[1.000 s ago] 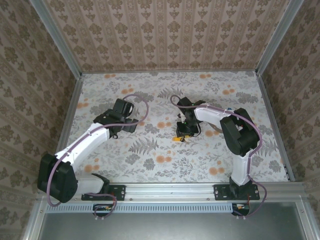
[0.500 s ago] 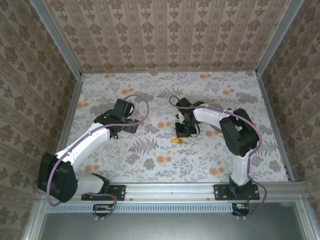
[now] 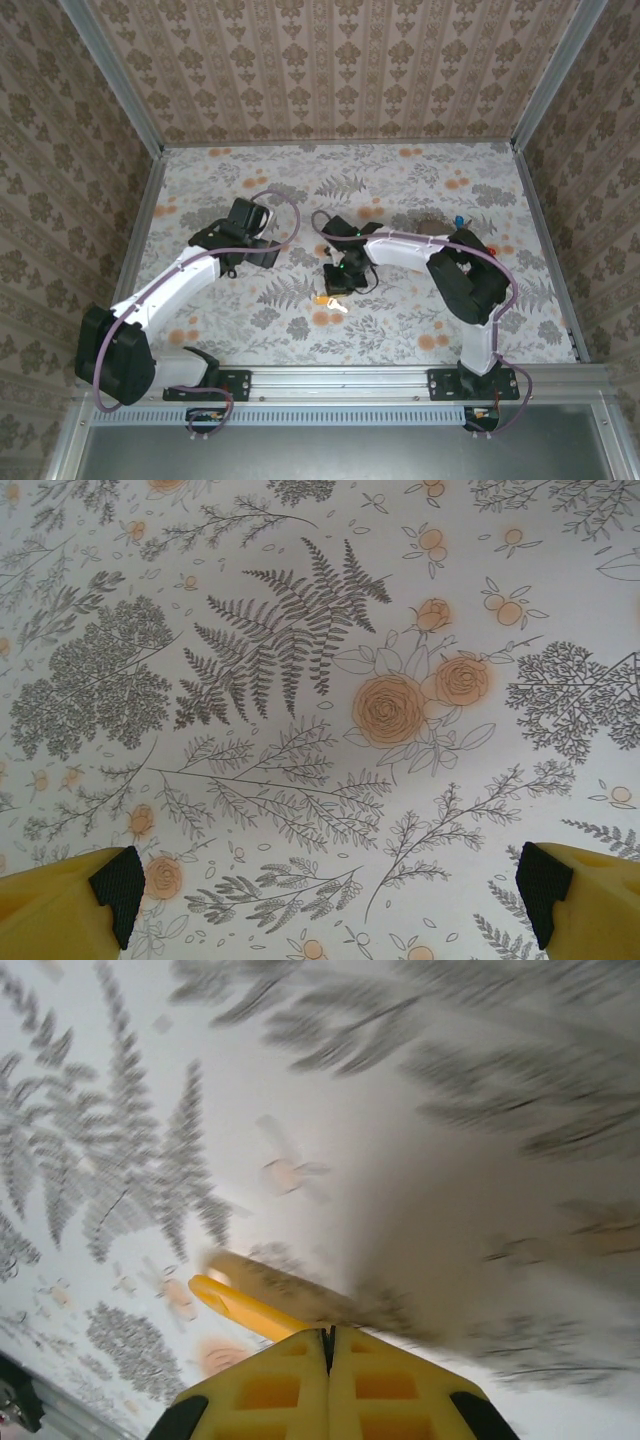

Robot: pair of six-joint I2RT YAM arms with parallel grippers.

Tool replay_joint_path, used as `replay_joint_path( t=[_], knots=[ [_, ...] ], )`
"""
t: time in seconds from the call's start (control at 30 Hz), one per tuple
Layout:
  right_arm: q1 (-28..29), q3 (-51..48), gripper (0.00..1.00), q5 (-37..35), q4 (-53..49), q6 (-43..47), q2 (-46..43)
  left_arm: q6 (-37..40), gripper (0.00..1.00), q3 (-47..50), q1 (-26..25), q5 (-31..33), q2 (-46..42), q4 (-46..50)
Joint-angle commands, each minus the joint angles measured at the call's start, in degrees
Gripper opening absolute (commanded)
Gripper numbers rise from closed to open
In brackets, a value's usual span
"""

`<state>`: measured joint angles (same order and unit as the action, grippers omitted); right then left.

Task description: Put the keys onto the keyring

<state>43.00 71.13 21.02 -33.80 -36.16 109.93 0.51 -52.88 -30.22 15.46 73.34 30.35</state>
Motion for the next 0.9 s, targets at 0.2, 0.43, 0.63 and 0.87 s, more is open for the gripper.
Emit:
replay_joint_path(
  t=[0.2, 0.43, 0.63, 0.87],
  knots=[
    [4.1, 1.2, 0.15, -4.5, 2.7, -7.8, -1.0, 0.9, 1.0, 0.8, 0.6, -3.1, 0.1, -0.3],
    [3.5, -0.1, 0.19, -6.7, 3.4, -4.7, -4.4, 0.7, 1.0, 0.9, 0.7, -3.8, 0.1, -0.6],
    [-1.4, -0.6, 0.22, -11.7, -1.0, -0.5, -8.9, 0.4, 1.0, 1.1, 0.8, -4.1, -0.2, -0.8],
    [-15.4, 0.4, 0.36, -18.8, -5.2, 4.3, -12.2, 0.5, 1.0, 1.4, 0.8, -4.2, -0.9, -1.1]
  ],
)
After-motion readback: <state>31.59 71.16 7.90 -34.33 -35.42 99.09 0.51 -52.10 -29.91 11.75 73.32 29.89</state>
